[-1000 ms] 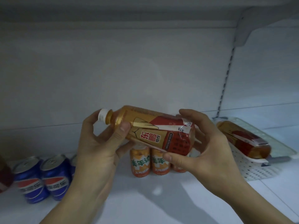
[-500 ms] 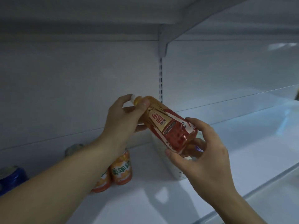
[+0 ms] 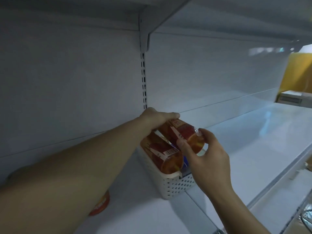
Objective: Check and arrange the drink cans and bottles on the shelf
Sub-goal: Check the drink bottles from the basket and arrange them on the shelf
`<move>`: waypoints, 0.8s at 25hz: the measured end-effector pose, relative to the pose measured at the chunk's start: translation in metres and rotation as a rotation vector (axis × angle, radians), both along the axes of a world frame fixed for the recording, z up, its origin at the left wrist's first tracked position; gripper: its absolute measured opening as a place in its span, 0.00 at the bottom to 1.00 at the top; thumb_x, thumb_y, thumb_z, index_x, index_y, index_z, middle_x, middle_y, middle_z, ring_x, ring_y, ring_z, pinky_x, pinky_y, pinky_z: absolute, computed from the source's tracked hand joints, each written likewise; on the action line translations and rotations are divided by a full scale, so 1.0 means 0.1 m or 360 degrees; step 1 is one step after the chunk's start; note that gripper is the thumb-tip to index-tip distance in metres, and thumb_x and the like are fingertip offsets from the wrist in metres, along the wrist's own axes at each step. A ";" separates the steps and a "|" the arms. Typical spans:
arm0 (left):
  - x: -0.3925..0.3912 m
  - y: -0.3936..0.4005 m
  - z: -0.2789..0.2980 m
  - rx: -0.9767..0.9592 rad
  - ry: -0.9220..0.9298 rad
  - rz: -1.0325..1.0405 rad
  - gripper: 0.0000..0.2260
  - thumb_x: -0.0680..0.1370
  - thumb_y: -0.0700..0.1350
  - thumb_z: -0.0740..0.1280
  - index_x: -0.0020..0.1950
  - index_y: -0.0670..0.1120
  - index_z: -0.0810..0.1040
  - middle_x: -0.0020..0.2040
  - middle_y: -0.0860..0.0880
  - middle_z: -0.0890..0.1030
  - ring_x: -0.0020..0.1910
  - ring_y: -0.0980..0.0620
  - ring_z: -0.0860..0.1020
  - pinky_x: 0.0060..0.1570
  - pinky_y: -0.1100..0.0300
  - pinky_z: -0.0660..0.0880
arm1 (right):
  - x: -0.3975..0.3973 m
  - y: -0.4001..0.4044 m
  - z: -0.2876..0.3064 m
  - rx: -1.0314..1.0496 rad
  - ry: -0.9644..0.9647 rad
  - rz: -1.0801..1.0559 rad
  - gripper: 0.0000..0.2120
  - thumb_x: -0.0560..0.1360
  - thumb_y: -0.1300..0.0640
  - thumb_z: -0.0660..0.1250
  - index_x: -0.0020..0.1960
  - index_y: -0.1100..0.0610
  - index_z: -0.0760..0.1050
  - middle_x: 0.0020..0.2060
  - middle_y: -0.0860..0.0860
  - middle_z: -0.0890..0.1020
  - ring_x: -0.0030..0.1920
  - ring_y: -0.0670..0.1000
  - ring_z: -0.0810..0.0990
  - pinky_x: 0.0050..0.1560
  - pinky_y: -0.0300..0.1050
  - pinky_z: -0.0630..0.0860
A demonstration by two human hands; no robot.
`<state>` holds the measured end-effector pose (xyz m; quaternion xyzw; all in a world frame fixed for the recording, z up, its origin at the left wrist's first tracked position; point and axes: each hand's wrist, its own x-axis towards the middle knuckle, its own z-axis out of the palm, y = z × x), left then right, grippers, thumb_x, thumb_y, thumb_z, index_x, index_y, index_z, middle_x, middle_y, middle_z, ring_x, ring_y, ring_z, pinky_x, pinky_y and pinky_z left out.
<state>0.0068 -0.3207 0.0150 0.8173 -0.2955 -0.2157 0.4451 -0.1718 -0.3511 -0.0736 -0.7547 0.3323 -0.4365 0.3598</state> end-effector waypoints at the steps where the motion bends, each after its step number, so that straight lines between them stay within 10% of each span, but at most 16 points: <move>1: 0.03 -0.06 -0.05 0.0067 -0.0019 0.0010 0.40 0.59 0.67 0.78 0.59 0.40 0.78 0.53 0.43 0.83 0.49 0.43 0.83 0.52 0.50 0.82 | 0.01 -0.03 -0.05 -0.0001 0.0095 -0.0019 0.35 0.72 0.32 0.69 0.73 0.48 0.71 0.58 0.44 0.78 0.62 0.49 0.76 0.57 0.45 0.73; 6: 0.03 -0.29 -0.24 0.0580 -0.0499 0.0006 0.39 0.60 0.71 0.73 0.62 0.46 0.75 0.62 0.42 0.79 0.60 0.40 0.78 0.61 0.45 0.75 | 0.04 0.05 -0.25 0.0203 0.0164 -0.0011 0.29 0.79 0.40 0.66 0.75 0.52 0.68 0.63 0.45 0.73 0.76 0.55 0.67 0.72 0.58 0.70; 8: 0.06 -0.30 -0.27 0.0763 -0.0669 0.0049 0.45 0.59 0.76 0.67 0.68 0.48 0.73 0.69 0.42 0.74 0.67 0.39 0.72 0.64 0.43 0.71 | 0.02 0.14 -0.28 0.0363 0.0033 -0.0020 0.37 0.77 0.47 0.70 0.81 0.51 0.58 0.76 0.50 0.64 0.78 0.53 0.62 0.76 0.57 0.66; 11: 0.22 -0.22 -0.33 0.0720 -0.0746 0.0159 0.46 0.64 0.77 0.59 0.72 0.47 0.72 0.72 0.40 0.71 0.68 0.38 0.71 0.64 0.42 0.73 | 0.08 0.21 -0.27 0.0875 -0.0143 -0.0003 0.51 0.71 0.56 0.74 0.83 0.44 0.45 0.70 0.52 0.72 0.69 0.56 0.74 0.71 0.60 0.71; 15: 0.27 -0.15 -0.35 0.0590 -0.0556 0.0001 0.36 0.76 0.69 0.58 0.72 0.43 0.72 0.69 0.39 0.75 0.64 0.39 0.77 0.64 0.46 0.74 | -0.01 0.06 -0.13 0.1102 0.0030 0.0129 0.49 0.75 0.61 0.73 0.83 0.46 0.43 0.52 0.51 0.77 0.57 0.57 0.78 0.57 0.58 0.76; 20: 0.30 0.14 -0.41 0.0660 -0.0108 -0.0323 0.42 0.63 0.79 0.62 0.63 0.50 0.81 0.59 0.43 0.83 0.55 0.41 0.83 0.62 0.42 0.76 | -0.47 -0.37 0.02 0.1188 0.0378 0.0447 0.44 0.71 0.64 0.70 0.81 0.49 0.54 0.61 0.58 0.79 0.58 0.59 0.83 0.60 0.67 0.80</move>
